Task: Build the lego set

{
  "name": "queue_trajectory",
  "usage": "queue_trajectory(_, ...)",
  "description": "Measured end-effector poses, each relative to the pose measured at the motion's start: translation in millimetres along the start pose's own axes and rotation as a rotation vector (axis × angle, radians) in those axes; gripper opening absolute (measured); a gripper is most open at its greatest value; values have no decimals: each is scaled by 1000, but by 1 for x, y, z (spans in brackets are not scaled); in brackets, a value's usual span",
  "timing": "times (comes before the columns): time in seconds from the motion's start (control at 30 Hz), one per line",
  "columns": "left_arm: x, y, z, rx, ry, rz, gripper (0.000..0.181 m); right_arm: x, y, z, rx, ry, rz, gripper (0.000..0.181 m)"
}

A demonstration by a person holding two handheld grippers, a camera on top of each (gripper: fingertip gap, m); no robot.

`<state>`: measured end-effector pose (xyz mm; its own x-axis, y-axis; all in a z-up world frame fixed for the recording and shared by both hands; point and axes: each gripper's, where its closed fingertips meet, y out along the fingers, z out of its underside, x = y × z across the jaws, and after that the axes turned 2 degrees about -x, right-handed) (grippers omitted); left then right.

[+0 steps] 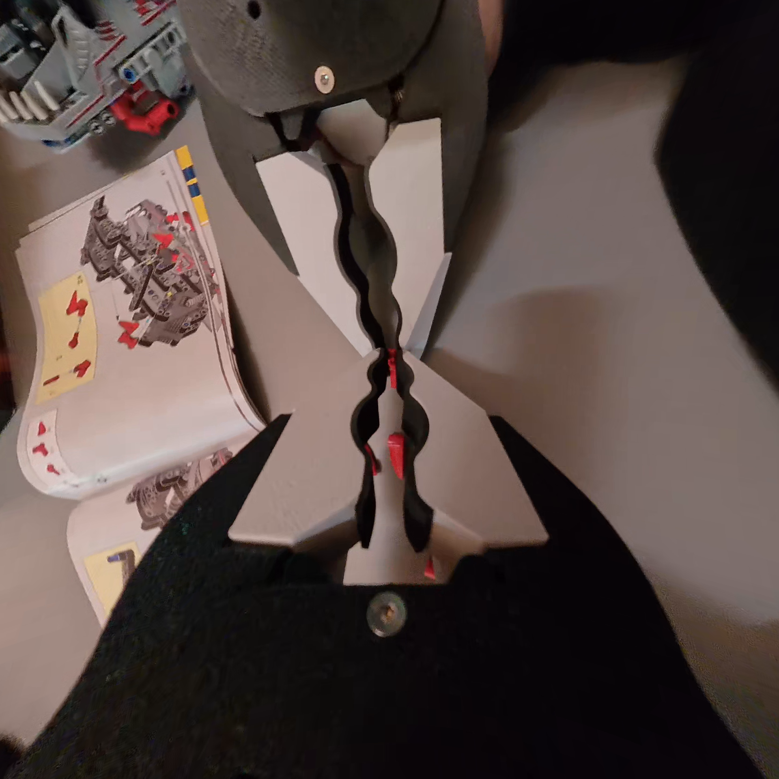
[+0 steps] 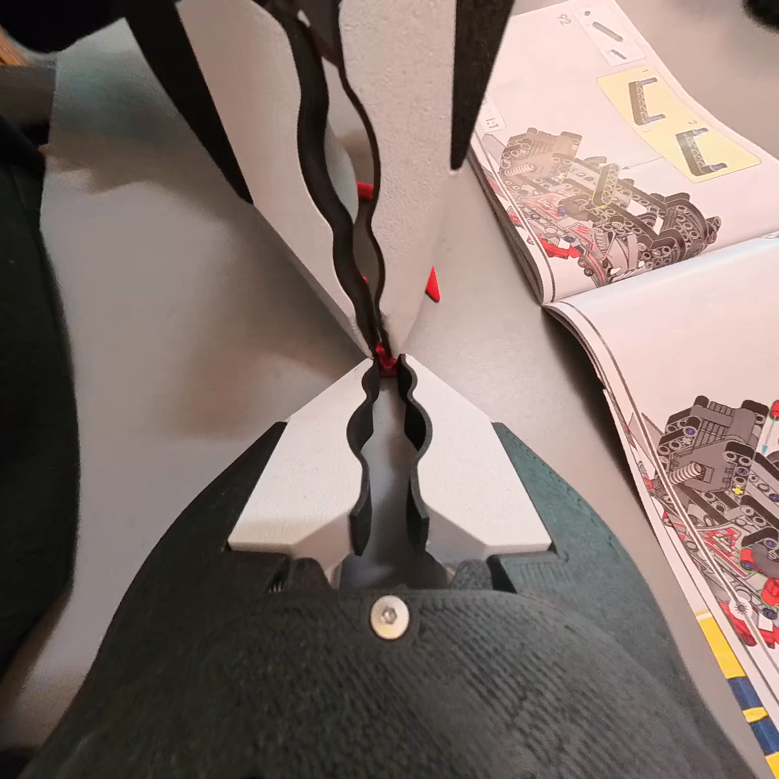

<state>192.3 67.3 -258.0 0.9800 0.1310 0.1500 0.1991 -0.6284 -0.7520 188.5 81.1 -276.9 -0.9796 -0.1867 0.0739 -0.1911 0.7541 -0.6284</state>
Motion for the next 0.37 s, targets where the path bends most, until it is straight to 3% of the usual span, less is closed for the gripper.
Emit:
queue_trajectory(0.03,0,0,0,10,12,27,1,0,0,0,0,-1,0,7)
queue_trajectory(0.37,-4,0,1,174,159,290,1,0,0,0,-1,-9,6,7)
